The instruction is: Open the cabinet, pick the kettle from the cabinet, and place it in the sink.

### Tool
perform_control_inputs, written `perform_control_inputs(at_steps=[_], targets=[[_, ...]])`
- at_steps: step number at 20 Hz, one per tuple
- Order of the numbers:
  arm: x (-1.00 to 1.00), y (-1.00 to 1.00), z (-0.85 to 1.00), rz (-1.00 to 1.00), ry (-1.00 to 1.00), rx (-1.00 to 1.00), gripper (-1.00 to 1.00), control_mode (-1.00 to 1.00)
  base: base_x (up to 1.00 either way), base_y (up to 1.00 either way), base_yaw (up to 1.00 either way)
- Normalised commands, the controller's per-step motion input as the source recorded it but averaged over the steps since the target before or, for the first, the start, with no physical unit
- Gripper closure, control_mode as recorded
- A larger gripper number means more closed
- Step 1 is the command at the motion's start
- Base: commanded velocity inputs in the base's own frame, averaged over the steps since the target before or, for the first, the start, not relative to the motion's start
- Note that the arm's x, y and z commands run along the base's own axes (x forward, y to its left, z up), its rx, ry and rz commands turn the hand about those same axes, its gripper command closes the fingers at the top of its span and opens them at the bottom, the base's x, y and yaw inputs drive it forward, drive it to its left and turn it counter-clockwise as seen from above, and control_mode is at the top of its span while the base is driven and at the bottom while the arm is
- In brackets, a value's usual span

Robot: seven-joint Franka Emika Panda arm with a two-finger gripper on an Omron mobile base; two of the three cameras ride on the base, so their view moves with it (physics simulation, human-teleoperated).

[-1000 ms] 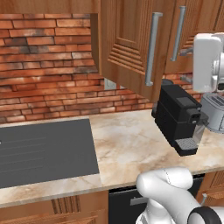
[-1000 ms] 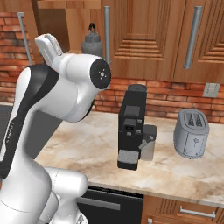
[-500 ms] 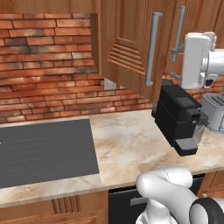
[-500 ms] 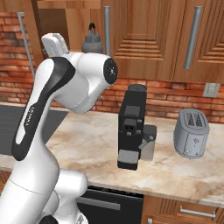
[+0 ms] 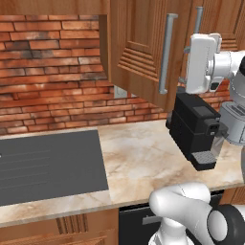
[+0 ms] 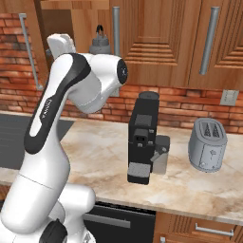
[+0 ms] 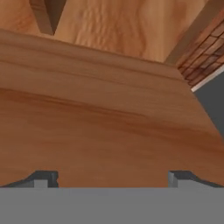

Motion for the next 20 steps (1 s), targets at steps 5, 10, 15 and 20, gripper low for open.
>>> perform_control_inputs(at_steps=[5, 10, 15, 20], targets=[[0.12, 0.27, 0.0, 0.11, 0.04, 0.03, -1.0, -1.0, 0.0, 0.0, 0.0], [-0.09, 0.39, 0.0, 0.16, 0.02, 0.01, -1.0, -1.0, 0.0, 0.0, 0.0], [-0.19, 0.44, 0.0, 0.15, 0.0, 0.0, -1.0, -1.0, 0.0, 0.0, 0.0], [-0.06, 0.52, -0.03, 0.07, 0.0, 0.0, -1.0, -1.0, 0.0, 0.0, 0.0]])
